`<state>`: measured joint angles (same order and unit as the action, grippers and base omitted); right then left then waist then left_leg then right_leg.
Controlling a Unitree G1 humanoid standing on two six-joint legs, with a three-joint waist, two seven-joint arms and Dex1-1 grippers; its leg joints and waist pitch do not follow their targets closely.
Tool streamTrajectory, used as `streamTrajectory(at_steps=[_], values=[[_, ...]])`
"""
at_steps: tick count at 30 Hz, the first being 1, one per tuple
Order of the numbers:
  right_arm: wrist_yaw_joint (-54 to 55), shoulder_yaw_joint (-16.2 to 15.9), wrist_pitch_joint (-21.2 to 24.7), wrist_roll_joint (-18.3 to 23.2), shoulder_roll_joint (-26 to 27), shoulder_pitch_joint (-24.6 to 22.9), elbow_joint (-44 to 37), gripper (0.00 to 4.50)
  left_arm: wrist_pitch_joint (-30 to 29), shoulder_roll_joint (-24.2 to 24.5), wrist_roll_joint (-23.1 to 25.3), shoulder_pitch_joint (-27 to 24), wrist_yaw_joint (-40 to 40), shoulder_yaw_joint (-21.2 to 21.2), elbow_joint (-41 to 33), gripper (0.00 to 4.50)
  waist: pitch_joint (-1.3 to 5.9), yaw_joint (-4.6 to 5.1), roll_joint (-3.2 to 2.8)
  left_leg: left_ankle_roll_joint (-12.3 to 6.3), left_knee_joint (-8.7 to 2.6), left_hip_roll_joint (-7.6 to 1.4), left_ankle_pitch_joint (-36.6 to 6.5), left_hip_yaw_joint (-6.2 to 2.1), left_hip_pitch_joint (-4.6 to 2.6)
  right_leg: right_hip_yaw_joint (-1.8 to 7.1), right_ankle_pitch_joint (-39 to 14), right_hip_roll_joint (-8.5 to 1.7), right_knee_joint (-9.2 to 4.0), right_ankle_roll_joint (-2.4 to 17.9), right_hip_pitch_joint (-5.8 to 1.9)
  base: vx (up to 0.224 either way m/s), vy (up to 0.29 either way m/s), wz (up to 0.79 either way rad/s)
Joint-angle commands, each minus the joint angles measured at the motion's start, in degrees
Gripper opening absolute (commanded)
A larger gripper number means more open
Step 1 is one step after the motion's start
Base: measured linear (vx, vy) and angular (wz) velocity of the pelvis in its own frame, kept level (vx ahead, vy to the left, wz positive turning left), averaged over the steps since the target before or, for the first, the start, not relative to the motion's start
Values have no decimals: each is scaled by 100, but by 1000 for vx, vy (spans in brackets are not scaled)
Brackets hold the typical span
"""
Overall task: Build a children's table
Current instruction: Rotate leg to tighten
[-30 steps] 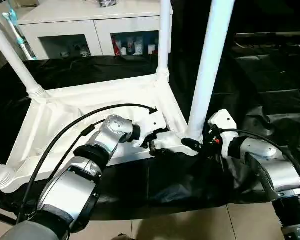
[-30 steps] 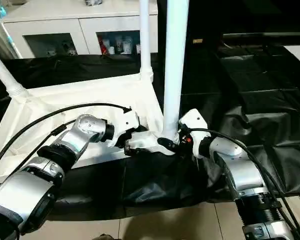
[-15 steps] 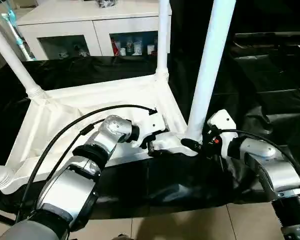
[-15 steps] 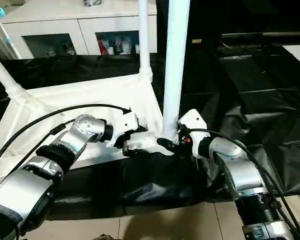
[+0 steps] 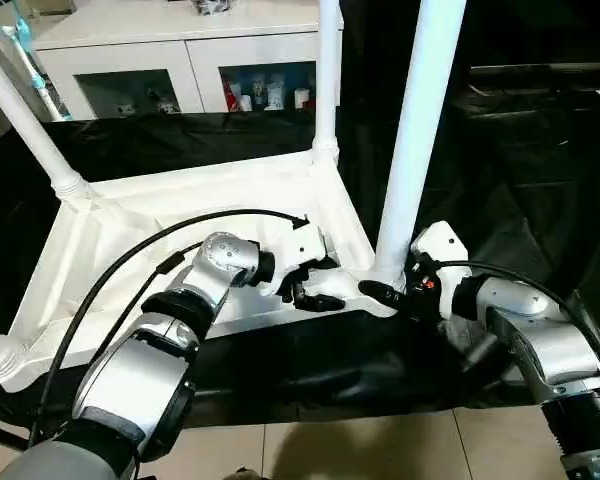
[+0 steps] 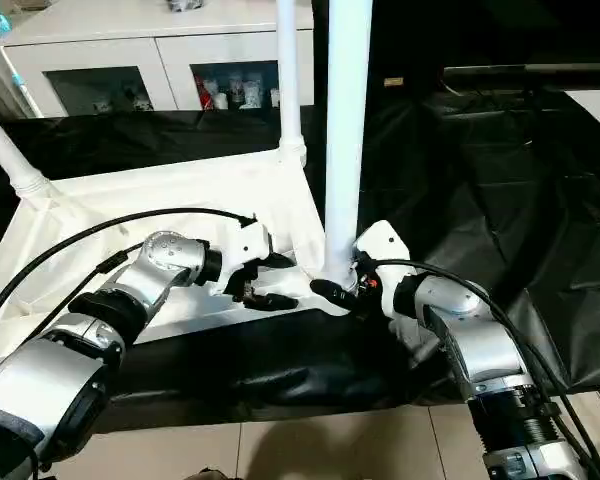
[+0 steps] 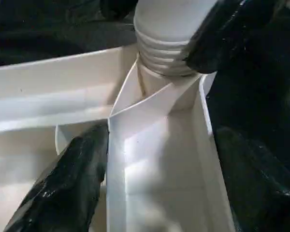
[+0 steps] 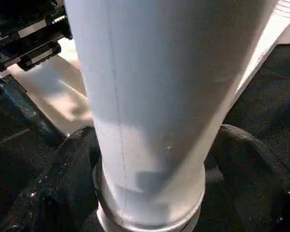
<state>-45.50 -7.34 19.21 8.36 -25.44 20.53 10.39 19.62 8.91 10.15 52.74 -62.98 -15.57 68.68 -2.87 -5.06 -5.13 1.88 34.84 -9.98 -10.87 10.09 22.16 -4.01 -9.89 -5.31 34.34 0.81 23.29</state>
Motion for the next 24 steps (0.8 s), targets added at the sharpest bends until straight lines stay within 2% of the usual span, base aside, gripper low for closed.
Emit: streamTrajectory(at_steps=[1, 6, 8, 10, 13, 15, 19, 24], values=[[83, 58, -89, -71, -39, 65, 43, 380, 36, 22, 221, -115, -174, -220, 84, 365, 440, 0, 118, -631, -360, -271, -723, -89, -64, 202, -623, -345, -355, 1409, -367, 0, 0, 0], [98, 33, -115, -95, -30, 65, 60, 380, -41, 31, 248, -136, -226, -222, 118, 365, 441, 0, 122, -593, -364, -270, -730, -90, -64, 205, -658, -347, -353, 1402, -368, 0, 0, 0], [95, 31, -113, -94, -33, 54, 44, 380, -67, 44, 305, -147, -153, -255, 132, 332, 441, -1, 126, -600, -364, -271, -731, -90, -69, 204, -667, -349, -355, 1396, -365, 0, 0, 0], [90, 29, -111, -90, -34, 49, 38, 380, -52, 40, 301, -151, -102, -243, 152, 328, 438, 0, 132, -598, -365, -271, -744, -88, -70, 206, -718, -347, -359, 1390, -362, 0, 0, 0], [83, 27, -111, -87, -36, 56, 50, 380, -76, 34, 280, -137, 31, -206, 190, 293, 440, 3, 130, -594, -363, -269, -753, -86, -70, 207, -718, -348, -360, 1387, -361, 0, 0, 0], [83, 26, -111, -91, -35, 68, 65, 380, -115, 36, 273, -119, 66, -177, 216, 290, 435, 2, 128, -581, -368, -268, -783, -88, -69, 204, -771, -349, -369, 1376, -362, 0, 0, 0], [80, 30, -102, -86, -35, 74, 62, 380, -171, 32, 153, -81, 27, -46, 206, 246, 439, 3, 125, -577, -366, -263, -755, -90, -68, 206, -772, -349, -371, 1353, -363, 0, 0, 0], [83, 39, -93, -82, -45, 52, 47, 380, -309, -33, -208, -30, -225, 235, 128, 246, 446, -7, 113, -611, -360, -269, -706, -86, -68, 201, -556, -349, -346, 1468, -357, 0, 0, 0]])
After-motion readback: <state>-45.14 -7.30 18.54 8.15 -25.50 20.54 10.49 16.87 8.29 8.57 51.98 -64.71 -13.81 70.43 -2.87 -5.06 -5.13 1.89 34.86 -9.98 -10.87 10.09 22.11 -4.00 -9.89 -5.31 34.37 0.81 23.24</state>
